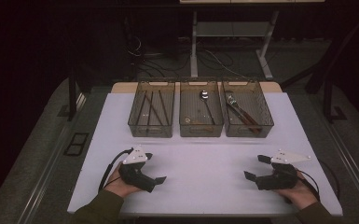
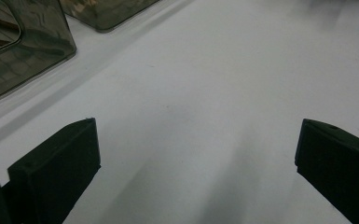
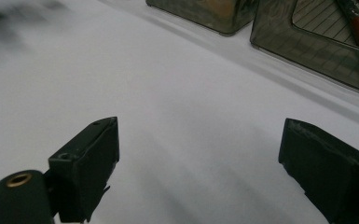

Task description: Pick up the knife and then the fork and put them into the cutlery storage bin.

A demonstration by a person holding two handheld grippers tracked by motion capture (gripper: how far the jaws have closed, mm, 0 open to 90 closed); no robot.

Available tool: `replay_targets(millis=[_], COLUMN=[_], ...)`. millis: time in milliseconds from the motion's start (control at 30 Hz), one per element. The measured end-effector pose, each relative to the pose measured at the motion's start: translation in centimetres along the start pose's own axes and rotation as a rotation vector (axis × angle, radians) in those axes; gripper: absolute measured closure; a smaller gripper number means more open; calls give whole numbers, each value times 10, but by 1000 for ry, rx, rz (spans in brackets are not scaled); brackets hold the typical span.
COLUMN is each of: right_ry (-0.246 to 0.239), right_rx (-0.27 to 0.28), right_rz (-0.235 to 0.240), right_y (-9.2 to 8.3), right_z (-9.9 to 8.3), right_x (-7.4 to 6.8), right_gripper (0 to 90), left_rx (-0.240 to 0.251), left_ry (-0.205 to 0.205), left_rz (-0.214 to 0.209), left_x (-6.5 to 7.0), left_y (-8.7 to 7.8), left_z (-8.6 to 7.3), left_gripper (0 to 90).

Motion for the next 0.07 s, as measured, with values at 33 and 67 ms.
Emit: replay_targets(millis=[33, 67], right_ry=[-2, 1], right_rx=[3, 4], right_rz=[0, 1], right_y=[0, 0], right_z=[0, 0], right_x=[0, 0], right_gripper=[124, 124], left_rx=[0, 0], left_ry=[1, 1], left_rz=[-1, -2], left_x=[0, 0], left_y=[0, 0], left_z=[0, 0], left_gripper=[0, 0])
Point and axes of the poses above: each handheld gripper's, and its own axes: y roughly forward along the jaws, z roughly out of its top, x roughly to its right, the point moved 3 cm from there along y, roughly forward along the jaws, and after that the axes turned 9 degrees about x, right-handed, at the moved point
